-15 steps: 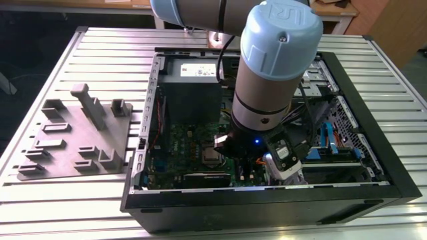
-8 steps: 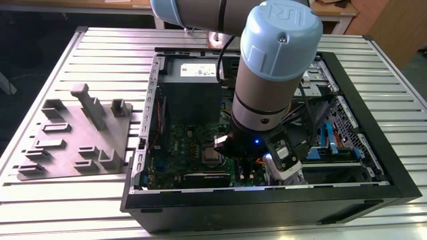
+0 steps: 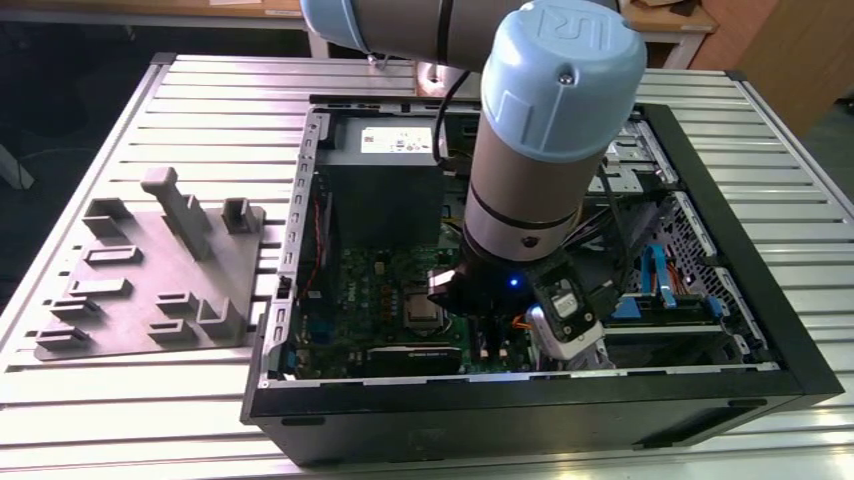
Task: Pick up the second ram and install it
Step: 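Press down the second ram until it locks into place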
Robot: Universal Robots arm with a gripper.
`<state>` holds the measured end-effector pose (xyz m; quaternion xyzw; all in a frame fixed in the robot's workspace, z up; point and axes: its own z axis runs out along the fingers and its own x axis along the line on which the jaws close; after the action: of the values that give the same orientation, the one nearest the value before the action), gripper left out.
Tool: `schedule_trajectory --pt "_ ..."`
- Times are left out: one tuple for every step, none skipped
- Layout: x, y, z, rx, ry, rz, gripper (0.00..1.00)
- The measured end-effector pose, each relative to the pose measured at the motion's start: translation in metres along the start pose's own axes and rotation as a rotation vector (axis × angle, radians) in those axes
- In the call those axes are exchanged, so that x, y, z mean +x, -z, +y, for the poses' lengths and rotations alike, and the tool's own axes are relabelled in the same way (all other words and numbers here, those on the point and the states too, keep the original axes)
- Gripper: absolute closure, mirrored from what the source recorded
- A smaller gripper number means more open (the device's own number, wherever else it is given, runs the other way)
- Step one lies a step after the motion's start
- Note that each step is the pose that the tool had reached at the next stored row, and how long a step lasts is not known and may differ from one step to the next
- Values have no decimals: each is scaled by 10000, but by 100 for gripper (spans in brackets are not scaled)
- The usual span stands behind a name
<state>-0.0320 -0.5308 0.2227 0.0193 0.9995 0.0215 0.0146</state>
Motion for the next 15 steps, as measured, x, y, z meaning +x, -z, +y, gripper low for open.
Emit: schedule_trajectory --pt "-1 35 0 15 0 3 93" --pt "-2 67 1 15 0 2 93" --pt "-2 97 2 15 0 3 93" --pt "-3 130 4 16 0 2 93" --pt "-4 160 5 16 0 3 93" --pt "-5 185 6 15 1 3 93" --pt "-5 203 7 17 1 3 93" --pt "-6 205 7 15 1 2 93" --pt "-6 205 7 14 1 2 93" --pt "-6 205 7 14 1 2 93" --pt "-6 205 7 15 0 3 93" --pt "-6 206 8 15 1 3 93" --pt "-5 207 20 18 1 3 93" --pt "-5 206 40 18 1 4 93" --pt "-3 204 65 17 1 3 93"
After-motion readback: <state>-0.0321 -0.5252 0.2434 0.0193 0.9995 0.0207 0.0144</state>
